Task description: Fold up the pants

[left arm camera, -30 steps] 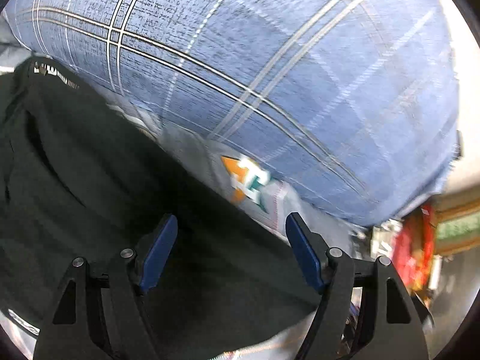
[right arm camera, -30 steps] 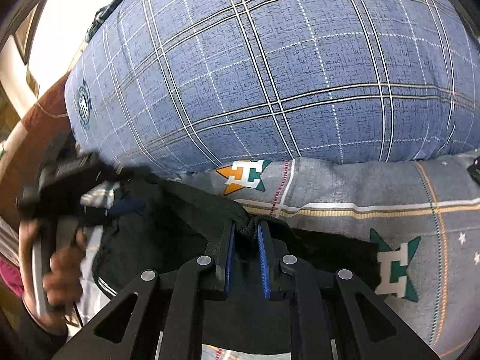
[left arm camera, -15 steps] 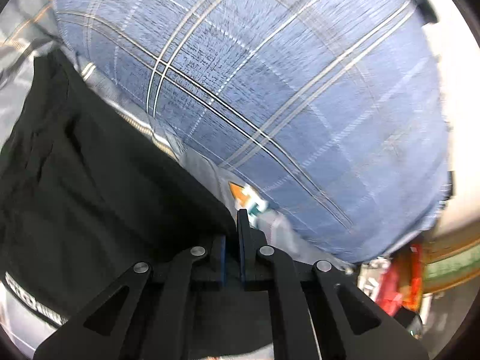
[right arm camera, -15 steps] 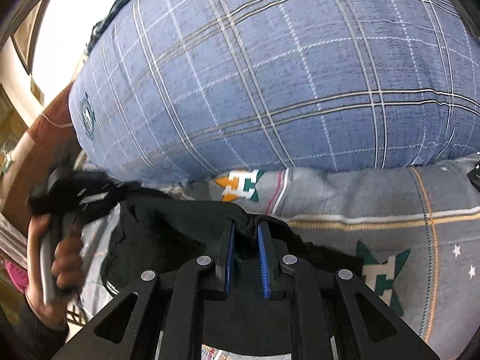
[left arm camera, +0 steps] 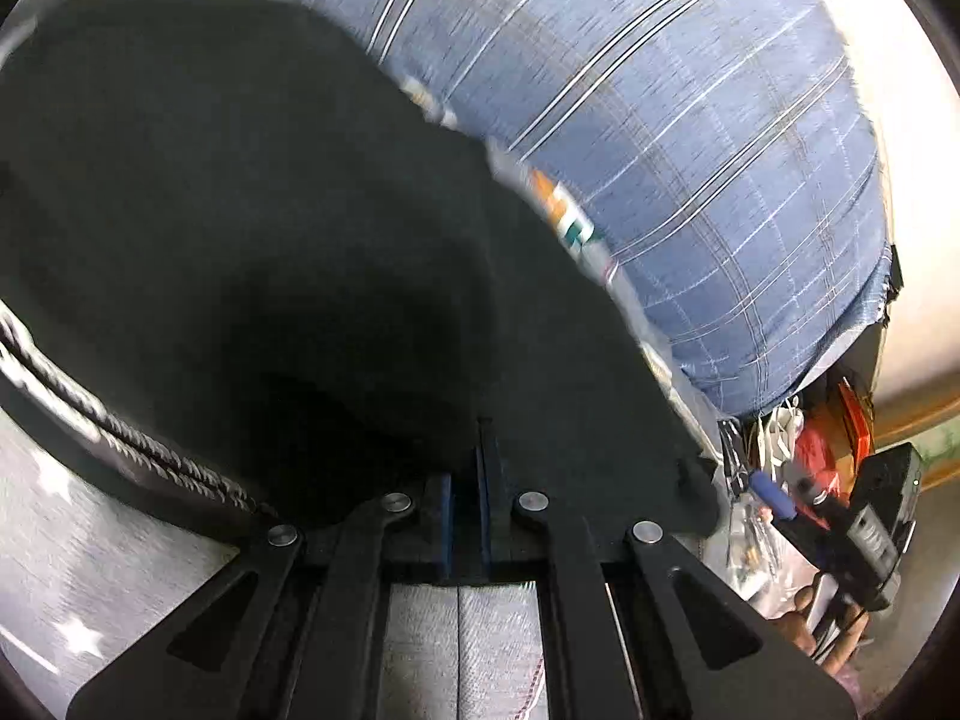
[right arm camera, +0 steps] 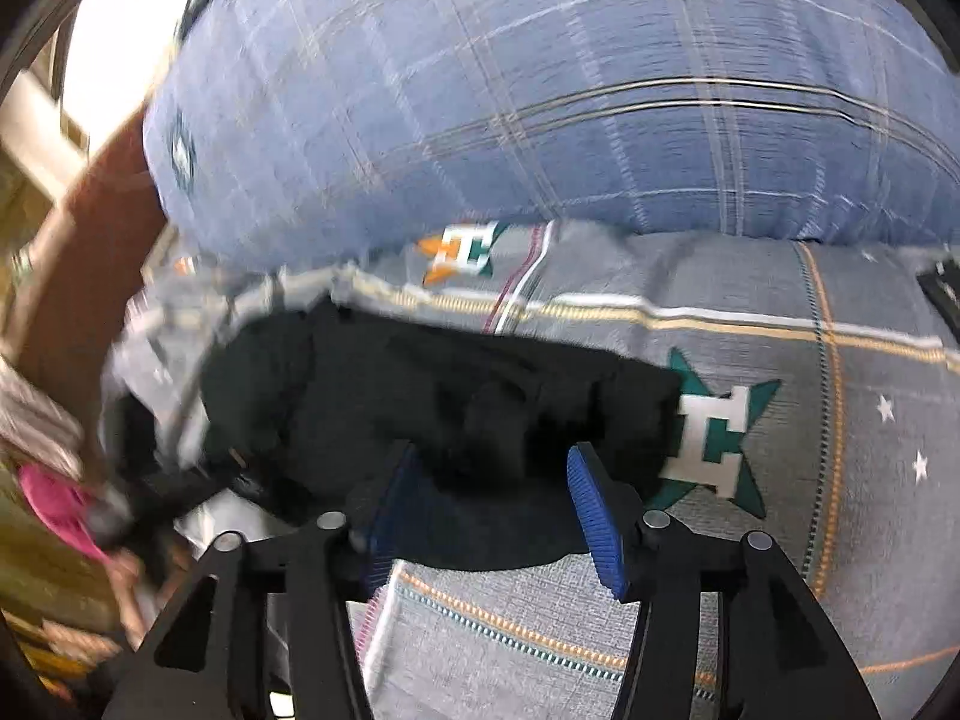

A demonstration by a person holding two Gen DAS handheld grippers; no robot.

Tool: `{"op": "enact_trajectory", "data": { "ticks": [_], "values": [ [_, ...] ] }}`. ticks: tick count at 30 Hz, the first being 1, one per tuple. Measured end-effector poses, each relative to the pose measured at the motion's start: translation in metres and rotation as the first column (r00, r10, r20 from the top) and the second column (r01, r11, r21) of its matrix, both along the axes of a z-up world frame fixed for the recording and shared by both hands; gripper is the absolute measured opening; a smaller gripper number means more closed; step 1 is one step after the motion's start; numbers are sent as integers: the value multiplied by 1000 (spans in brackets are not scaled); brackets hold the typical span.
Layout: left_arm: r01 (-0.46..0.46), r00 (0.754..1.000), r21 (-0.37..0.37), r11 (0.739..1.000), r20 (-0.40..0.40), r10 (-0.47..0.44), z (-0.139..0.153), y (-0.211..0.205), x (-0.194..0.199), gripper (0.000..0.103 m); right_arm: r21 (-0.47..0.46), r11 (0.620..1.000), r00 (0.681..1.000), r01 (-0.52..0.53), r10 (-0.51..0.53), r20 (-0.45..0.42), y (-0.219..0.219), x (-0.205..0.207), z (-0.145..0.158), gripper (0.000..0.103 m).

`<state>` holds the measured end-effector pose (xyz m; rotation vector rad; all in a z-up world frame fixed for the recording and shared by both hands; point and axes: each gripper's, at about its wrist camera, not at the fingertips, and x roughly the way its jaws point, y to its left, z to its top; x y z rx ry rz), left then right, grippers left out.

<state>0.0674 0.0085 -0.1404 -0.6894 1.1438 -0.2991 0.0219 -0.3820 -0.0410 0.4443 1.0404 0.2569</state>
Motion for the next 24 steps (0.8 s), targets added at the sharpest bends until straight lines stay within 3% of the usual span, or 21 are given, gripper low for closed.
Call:
{"op": "enact_trajectory", "data": {
  "ticks": [4, 11, 13, 15, 17, 18, 20, 24],
  "values": [
    [31, 999, 40, 999, 23, -32, 9, -9, -4, 4, 37, 998, 998, 59, -59, -11, -6, 7, -6, 60],
    [20, 998, 28, 999, 59, -22, 25, -6, -6, 4, -179, 983, 991, 47, -68, -115, 26, 26, -44, 54],
    [15, 999, 6, 1000, 50, -15, 21, -4, -6, 4, -180, 983, 987, 32, -60, -150, 28, 30, -57, 39],
    [15, 998, -3, 1000, 55, -15, 21, -3, -6, 4, -210, 977, 982, 35, -72, -173, 29, 32, -65, 31],
    [18, 997, -6, 1000, 76, -17, 26, 1, -7, 4, -263, 964, 978, 35, -88, -191, 31, 34, -71, 15],
    [18, 996, -7, 1000, 87, -17, 29, 1, -8, 4, -298, 954, 977, 35, -95, -189, 33, 34, -71, 3],
    [18, 994, -17, 1000, 109, -16, 37, 4, -12, 4, -306, 951, 983, 37, -90, -158, 35, 32, -62, 2],
    [27, 980, -41, 999, 200, -18, 57, 7, -24, 4, -273, 958, 995, 91, -96, -5, 25, 16, -14, 1]
  ]
}}
